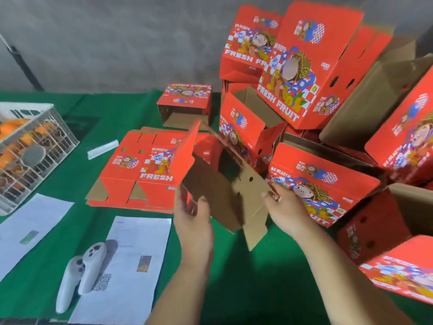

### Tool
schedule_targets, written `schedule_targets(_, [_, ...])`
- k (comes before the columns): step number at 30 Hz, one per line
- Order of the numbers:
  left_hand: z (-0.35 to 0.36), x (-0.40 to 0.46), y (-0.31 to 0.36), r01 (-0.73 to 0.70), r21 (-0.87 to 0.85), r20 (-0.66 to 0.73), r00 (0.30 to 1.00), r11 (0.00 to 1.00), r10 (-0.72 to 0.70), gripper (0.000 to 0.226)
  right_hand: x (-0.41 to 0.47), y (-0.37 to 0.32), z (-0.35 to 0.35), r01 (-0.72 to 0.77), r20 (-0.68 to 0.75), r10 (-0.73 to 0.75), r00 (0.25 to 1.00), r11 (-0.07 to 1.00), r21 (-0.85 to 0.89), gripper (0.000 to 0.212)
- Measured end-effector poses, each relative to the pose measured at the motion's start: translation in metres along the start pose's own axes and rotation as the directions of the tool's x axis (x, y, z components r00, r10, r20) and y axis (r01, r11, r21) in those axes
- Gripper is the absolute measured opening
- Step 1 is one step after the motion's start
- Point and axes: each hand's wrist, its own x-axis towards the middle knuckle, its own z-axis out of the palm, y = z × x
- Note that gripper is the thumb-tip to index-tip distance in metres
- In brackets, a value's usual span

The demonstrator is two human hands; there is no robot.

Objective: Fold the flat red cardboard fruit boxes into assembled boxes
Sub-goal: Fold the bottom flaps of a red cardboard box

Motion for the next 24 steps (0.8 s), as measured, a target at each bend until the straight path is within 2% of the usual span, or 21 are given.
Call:
schedule_targets(1, [-0.003,0.005,0.005,-0.007,-0.019,0.006,1.000,1.000,0.007,0.062,-0.003,0.000,-0.009,-0.012,-0.004,0.012,1.000,0.998,-0.058,0.033])
schedule_targets(2, [-0.006,0.010,0.010,-0.019,-0.032,0.050,0.999,0.999,0.020,0.062,-0.006,0.000,-0.017,-0.023,0.009,0.024,1.000,0.996,-0.091,0.037])
schedule_targets(4, [-0.008,0.018,0.018,-0.020,-0.033,0.245,0.969,0.999,0.028,0.065,-0.013,-0.001,-0.029,-0.061,0.051,0.067,0.996,0.992,-0.107,0.044])
schedule_targets(6, [-0.007,0.021,0.025,0.007,0.025,0.446,0.895,1.000,-0.017,0.064,-0.020,-0.005,-0.037,-0.135,0.116,0.142,0.983,0.989,-0.066,0.043])
schedule_targets(8, [-0.005,0.016,0.026,-0.024,0.164,0.552,0.830,0.986,-0.072,0.068,-0.023,-0.011,-0.047,-0.240,0.198,0.237,0.951,0.971,-0.008,0.044])
schedule_targets(10, [-0.006,0.005,0.020,-0.110,0.288,0.610,0.787,0.951,-0.093,0.089,-0.024,-0.017,-0.058,-0.314,0.250,0.302,0.920,0.949,0.007,0.047])
schedule_targets(12, [-0.004,-0.013,0.010,-0.232,0.357,0.649,0.758,0.905,-0.061,0.113,-0.028,-0.021,-0.070,-0.310,0.252,0.280,0.926,0.946,0.091,0.034])
schedule_targets(13, [-0.002,-0.024,0.004,-0.287,0.373,0.641,0.767,0.882,-0.021,0.120,-0.031,-0.023,-0.074,-0.311,0.259,0.264,0.929,0.937,0.159,0.030])
schedule_targets(15, [0.006,-0.040,-0.006,-0.347,0.389,0.553,0.829,0.854,0.086,0.126,-0.038,-0.026,-0.079,-0.339,0.310,0.254,0.916,0.904,0.261,0.031])
schedule_targets(17, [0.015,-0.046,-0.007,-0.332,0.382,0.481,0.868,0.862,0.121,0.129,-0.046,-0.029,-0.076,-0.394,0.411,0.252,0.876,0.865,0.310,0.037])
schedule_targets(18, [0.018,-0.047,-0.004,-0.320,0.345,0.498,0.859,0.882,0.117,0.132,-0.051,-0.031,-0.073,-0.420,0.459,0.240,0.855,0.839,0.345,0.039])
schedule_targets(20, [0.023,-0.048,-0.001,-0.336,0.276,0.628,0.772,0.900,0.096,0.132,-0.060,-0.039,-0.065,-0.430,0.499,0.177,0.848,0.781,0.453,0.032])
schedule_targets(22, [0.020,-0.048,-0.004,-0.449,0.323,0.755,0.653,0.833,0.060,0.129,-0.068,-0.045,-0.055,-0.391,0.490,0.107,0.865,0.755,0.527,0.020])
schedule_targets(23, [0.018,-0.049,-0.007,-0.505,0.356,0.765,0.640,0.787,0.065,0.125,-0.071,-0.048,-0.051,-0.354,0.479,0.071,0.875,0.768,0.533,0.016])
schedule_targets(24, [0.016,-0.048,-0.010,-0.531,0.377,0.742,0.664,0.759,0.096,0.116,-0.074,-0.050,-0.046,-0.311,0.464,0.037,0.885,0.789,0.530,0.013])
